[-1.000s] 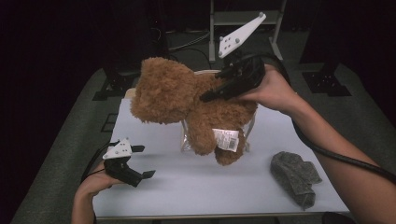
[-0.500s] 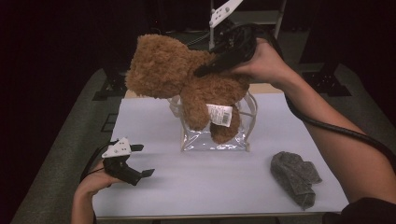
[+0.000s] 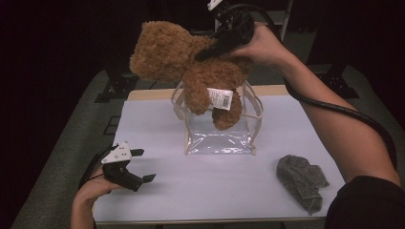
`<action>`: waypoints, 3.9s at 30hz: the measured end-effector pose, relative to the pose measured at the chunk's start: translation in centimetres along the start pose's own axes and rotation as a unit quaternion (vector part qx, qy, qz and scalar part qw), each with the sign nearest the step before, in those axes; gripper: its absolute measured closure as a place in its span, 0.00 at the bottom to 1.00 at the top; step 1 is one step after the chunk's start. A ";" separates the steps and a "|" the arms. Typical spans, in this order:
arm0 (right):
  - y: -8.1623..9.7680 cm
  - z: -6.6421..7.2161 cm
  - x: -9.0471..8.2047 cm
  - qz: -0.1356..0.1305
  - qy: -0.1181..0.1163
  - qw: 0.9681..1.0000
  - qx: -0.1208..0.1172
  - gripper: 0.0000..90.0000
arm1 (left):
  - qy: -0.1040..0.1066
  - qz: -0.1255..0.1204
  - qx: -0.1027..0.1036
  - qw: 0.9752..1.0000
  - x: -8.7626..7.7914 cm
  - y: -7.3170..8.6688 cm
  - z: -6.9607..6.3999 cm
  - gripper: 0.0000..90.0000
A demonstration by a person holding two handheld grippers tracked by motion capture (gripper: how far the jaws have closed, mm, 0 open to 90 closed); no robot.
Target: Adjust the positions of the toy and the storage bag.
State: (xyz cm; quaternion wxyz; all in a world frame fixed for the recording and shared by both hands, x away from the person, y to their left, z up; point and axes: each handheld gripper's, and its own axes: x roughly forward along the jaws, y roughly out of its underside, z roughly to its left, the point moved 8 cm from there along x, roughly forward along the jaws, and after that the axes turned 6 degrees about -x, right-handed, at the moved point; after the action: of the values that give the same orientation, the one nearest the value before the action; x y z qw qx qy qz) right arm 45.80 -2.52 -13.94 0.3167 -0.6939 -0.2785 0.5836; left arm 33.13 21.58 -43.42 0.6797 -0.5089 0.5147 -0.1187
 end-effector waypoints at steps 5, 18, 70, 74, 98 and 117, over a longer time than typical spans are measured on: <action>-0.1 -1.5 0.3 0.004 0.002 1.000 0.003 0.71 | -0.013 -0.002 -0.003 1.000 -0.7 0.1 0.3 0.02; 0.2 -6.2 0.7 0.005 0.022 0.999 0.025 0.70 | -0.010 0.006 -0.008 1.000 -0.4 0.6 0.7 0.02; 11.3 -8.7 5.8 0.045 0.039 0.989 0.134 0.69 | 0.006 0.012 -0.011 1.000 0.3 0.9 0.4 0.02; 12.0 -8.3 6.4 0.051 0.035 0.989 0.133 0.69 | 0.006 0.011 -0.010 1.000 0.2 0.9 0.5 0.02; 18.6 -5.4 9.4 0.124 0.008 0.980 0.155 0.56 | 0.016 0.014 -0.010 1.000 0.5 1.1 0.5 0.02; 18.5 -5.2 8.2 0.095 0.015 0.982 0.163 0.46 | 0.018 0.011 -0.016 1.000 0.6 1.2 0.5 0.02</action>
State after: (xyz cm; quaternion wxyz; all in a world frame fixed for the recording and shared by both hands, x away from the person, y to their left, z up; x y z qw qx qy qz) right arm 52.55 -8.86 -32.70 0.3732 -0.6650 -0.1079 0.6379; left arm 33.37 22.04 -44.72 0.6635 -0.5114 0.5346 -0.1119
